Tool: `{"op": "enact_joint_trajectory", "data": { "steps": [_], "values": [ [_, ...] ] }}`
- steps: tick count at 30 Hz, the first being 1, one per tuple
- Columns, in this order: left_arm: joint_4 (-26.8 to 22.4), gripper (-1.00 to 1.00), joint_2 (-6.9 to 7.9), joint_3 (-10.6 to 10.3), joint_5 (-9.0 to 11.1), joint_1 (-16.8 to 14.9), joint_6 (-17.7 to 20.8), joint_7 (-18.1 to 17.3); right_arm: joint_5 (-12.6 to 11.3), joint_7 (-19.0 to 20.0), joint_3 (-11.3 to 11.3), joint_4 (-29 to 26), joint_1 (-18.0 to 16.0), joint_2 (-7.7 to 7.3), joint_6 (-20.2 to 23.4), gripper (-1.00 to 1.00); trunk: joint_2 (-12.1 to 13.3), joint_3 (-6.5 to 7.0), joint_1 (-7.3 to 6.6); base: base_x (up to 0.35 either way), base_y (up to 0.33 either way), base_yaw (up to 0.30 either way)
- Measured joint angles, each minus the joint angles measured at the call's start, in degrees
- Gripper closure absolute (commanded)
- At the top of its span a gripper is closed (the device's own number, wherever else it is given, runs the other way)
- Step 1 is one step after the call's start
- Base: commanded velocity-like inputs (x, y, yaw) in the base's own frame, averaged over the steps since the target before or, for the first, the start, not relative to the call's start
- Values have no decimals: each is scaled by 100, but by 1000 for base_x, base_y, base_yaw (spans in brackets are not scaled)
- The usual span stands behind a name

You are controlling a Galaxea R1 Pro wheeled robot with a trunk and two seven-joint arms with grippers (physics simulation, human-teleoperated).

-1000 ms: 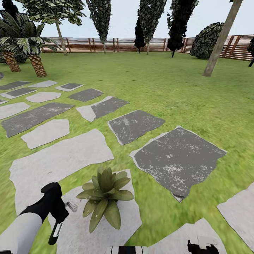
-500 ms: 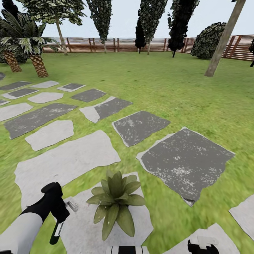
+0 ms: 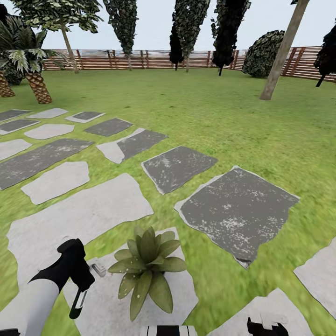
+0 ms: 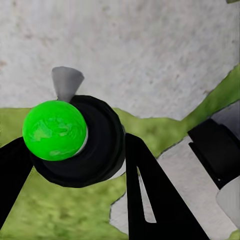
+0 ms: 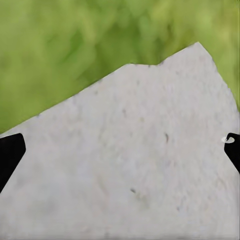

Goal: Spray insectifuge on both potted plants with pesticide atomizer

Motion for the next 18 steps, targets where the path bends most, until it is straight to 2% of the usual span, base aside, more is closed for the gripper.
{"op": "enact_joint_trajectory", "data": {
  "steps": [5, 15, 17, 18],
  "values": [
    [-44, 100, 52, 17, -3, 5, 0, 7, -1, -9, 0, -2, 0, -7, 7, -100, 0, 0, 0, -19, -41, -7],
    [-109, 100, 5, 40, 14, 8, 5, -7, 1, -3, 0, 6, 0, 6, 4, -100, 0, 0, 0, -115, -233, 0],
    [-106, 100, 4, 121, 14, 11, 4, -9, 1, -3, 0, 6, 0, 8, 1, -100, 0, 0, 0, -11, -270, 4],
    [-105, 100, 4, 349, 10, 16, -4, -9, 1, -3, 0, 6, 0, 8, 2, -100, 0, 0, 0, -54, -272, 75]
  ]
}}
